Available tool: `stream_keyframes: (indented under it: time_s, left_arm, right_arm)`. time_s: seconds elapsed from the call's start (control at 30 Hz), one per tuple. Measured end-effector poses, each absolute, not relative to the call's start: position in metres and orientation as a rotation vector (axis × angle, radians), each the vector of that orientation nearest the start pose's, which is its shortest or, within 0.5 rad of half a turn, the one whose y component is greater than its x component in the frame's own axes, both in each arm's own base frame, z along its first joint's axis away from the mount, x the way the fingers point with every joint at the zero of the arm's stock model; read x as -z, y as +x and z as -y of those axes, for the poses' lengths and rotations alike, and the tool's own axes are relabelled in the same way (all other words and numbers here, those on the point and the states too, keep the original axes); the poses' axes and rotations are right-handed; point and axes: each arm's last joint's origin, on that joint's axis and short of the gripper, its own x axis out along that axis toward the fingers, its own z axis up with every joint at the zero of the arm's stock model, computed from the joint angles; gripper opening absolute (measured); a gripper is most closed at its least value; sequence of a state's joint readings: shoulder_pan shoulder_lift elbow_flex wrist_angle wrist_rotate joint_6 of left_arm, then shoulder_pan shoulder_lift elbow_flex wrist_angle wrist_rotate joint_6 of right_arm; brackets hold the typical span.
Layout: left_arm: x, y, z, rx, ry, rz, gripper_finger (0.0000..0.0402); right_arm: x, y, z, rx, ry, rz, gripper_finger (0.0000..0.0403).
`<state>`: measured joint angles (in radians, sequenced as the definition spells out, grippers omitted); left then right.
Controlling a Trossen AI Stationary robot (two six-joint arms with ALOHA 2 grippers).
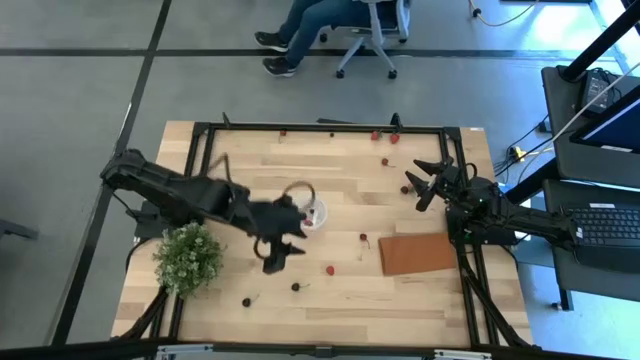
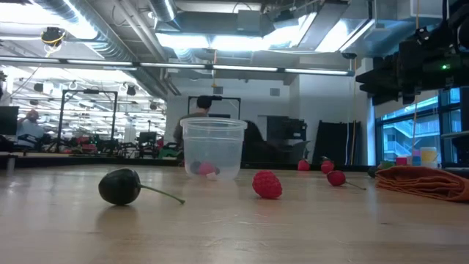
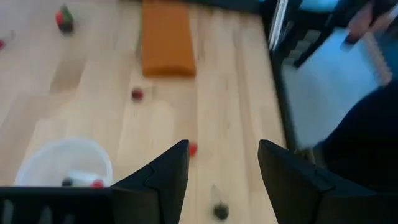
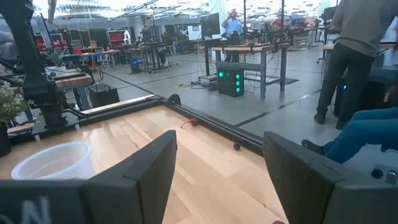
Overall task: Pick and placing Produce into tupperware
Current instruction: Put the right black cherry into the bin
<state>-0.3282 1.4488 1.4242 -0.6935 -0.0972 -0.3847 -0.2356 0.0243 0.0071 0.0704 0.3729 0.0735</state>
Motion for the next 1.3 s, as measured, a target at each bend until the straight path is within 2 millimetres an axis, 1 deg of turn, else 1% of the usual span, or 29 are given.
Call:
stream_keyframes:
  time_s: [0.1,0.17,0.33,0.47,0.6,0.73,0.93,1.07,1.2,1.3]
  left_arm:
    - [-0.337,0.298,0.111,0.069,-0.154,-0.814,0.0184]
    - [-0.325,0.305,0.121,0.076,-0.125,-0.845,0.0184]
    - [-0.283,0.323,0.144,0.084,-0.074,-0.971,0.0184]
    - [-0.252,0.331,0.163,0.094,-0.035,-1.058,0.0184]
    - [-0.232,0.335,0.172,0.062,-0.061,-1.111,0.0184]
    - [-0.225,0.34,0.168,-0.02,-0.122,-1.121,0.0184]
    - [-0.226,0.349,0.155,-0.118,-0.226,-1.081,0.0184]
    - [-0.229,0.352,0.151,-0.109,-0.25,-1.065,0.0184]
    - [-0.229,0.353,0.148,-0.09,-0.233,-1.069,0.0184]
    - [-0.229,0.354,0.145,-0.066,-0.267,-1.088,0.0189]
  right_arm:
    - [-0.171,0.092,0.033,0.604,0.075,0.074,0.024]
    - [-0.17,0.092,0.033,0.599,0.075,0.068,0.024]
    - [-0.169,0.093,0.033,0.597,0.074,0.06,0.024]
    - [-0.169,0.093,0.033,0.596,0.075,0.051,0.024]
    - [-0.168,0.094,0.033,0.597,0.074,0.036,0.024]
    - [-0.166,0.095,0.033,0.597,0.074,0.02,0.024]
    - [-0.164,0.097,0.034,0.598,0.097,0.002,0.024]
    - [-0.164,0.097,0.034,0.598,0.121,0.006,0.024]
    - [-0.164,0.097,0.034,0.598,0.118,0.005,0.024]
    - [-0.164,0.097,0.034,0.598,0.117,0.006,0.024]
